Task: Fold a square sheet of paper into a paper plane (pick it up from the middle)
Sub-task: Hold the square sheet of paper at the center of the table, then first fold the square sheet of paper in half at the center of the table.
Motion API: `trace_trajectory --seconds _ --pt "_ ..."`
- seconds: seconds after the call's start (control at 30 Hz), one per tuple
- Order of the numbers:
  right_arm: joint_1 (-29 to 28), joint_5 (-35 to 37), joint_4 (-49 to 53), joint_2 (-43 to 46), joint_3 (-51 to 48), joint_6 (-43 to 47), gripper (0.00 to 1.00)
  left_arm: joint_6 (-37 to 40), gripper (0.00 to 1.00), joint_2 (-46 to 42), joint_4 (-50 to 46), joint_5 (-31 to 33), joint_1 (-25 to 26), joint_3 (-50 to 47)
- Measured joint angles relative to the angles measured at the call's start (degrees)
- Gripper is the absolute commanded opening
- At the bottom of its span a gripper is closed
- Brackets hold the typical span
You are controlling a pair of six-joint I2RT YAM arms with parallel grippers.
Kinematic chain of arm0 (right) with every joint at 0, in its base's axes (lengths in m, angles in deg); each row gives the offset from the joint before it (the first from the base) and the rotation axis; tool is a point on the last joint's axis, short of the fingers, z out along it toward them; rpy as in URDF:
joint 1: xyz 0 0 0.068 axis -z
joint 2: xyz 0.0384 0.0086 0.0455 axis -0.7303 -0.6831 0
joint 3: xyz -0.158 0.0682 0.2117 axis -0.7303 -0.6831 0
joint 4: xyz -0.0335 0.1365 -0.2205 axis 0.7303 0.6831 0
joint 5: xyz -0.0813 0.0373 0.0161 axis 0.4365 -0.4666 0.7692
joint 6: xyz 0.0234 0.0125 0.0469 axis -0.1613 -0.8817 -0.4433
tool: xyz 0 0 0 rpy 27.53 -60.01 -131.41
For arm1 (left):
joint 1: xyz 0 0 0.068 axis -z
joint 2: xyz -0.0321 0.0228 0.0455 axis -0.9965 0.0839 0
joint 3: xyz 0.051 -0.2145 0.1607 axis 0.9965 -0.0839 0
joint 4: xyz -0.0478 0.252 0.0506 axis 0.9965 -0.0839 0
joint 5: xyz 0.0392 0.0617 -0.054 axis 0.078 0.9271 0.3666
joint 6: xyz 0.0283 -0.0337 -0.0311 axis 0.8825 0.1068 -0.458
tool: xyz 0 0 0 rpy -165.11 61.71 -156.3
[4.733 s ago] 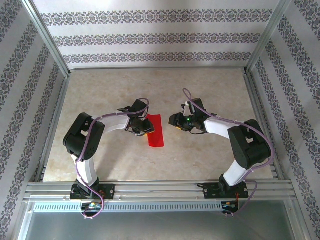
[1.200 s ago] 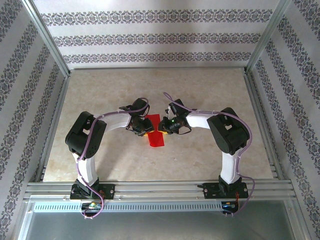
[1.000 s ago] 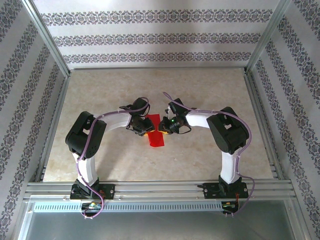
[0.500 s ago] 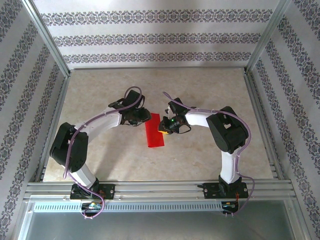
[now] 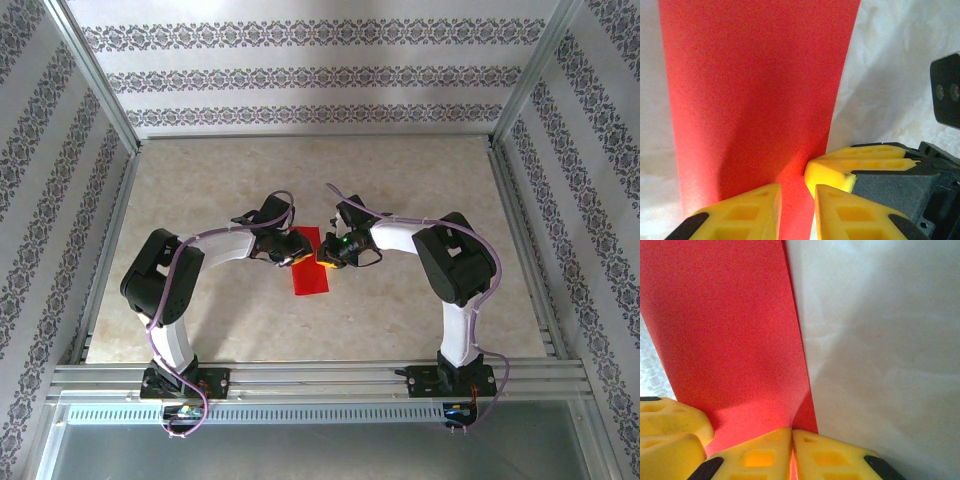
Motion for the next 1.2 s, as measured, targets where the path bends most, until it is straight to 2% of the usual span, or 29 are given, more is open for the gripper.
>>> trace_trajectory --seconds 0.43,0.67,0.9,1.07,1.2 --pt "0.02 0.00 -0.09 0.00 -0.11 -0.02 0.17 3.78 0.25 0.76 -0.02 0.70 -1.16 -2.99" --pt "0.02 0.00 -0.04 -0.02 -0.13 0.11 0.16 7.67 0.26 -0.02 2.71 -3.10 -4.17 -5.66" --pt "0.02 0.02 0.02 -0.07 -0.09 0.22 0.16 11.50 0.26 -3.15 -0.92 -1.84 -6.32 -5.62" --pt "0.02 0.02 0.57 -0.24 0.31 0.24 0.16 10.36 0.26 -7.43 0.17 -2.27 -4.57 -5.60" --pt "0.02 0.04 1.31 -0.44 0.76 0.31 0.15 7.19 0.25 -6.56 4.02 -3.56 -1.27 -5.68"
